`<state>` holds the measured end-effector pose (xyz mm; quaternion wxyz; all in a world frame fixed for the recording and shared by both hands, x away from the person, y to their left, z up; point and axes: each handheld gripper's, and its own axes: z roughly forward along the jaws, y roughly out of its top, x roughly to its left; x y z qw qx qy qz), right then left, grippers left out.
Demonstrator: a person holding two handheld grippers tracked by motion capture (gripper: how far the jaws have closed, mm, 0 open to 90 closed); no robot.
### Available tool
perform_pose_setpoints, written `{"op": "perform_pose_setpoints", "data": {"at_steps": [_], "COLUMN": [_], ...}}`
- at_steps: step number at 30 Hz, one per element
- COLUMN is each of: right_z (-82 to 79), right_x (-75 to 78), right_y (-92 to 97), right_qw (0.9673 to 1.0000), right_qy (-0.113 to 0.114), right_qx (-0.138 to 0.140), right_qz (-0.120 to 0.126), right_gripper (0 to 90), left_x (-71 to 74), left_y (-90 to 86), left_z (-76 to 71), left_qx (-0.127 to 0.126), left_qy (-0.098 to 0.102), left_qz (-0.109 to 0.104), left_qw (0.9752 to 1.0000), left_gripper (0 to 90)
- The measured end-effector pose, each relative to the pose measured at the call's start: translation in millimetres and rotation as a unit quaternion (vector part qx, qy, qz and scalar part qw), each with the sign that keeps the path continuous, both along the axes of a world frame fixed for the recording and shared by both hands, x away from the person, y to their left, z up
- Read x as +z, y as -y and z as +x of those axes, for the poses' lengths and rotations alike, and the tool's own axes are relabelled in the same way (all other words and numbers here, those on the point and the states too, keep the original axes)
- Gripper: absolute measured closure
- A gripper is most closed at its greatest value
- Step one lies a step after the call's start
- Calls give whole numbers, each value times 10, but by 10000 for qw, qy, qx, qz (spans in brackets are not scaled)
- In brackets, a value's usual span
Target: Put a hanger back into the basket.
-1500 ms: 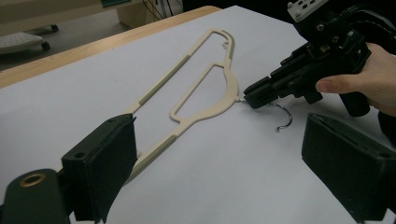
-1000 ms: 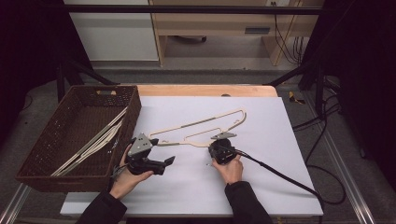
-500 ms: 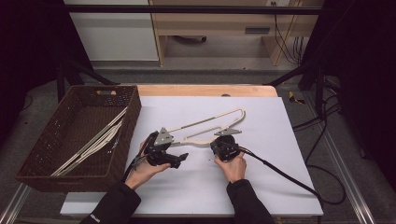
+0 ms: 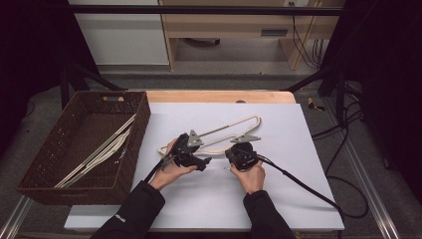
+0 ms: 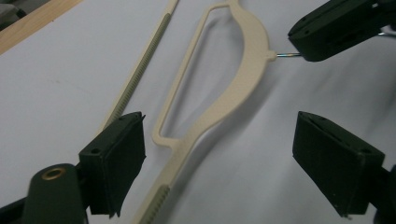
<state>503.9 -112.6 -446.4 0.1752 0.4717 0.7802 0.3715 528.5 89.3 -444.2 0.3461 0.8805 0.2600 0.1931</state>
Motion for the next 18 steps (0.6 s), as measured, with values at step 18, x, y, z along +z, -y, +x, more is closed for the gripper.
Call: {"op": "perform_pose_setpoints", "data": {"at_steps": [18], "right_z": [-35], "right_x": [94], "right_y": [25], "right_qw": [9999], "right_qy": [14], "right_qx": [13], "right_qz": [106], "right_gripper": [892], "left_x": [-180], "left_y": [346], "left_z": [181], "left_qx": [-429], "left_qy": [212], "left_qz": [458], "left_qw": [9978], "left_gripper": [459]}}
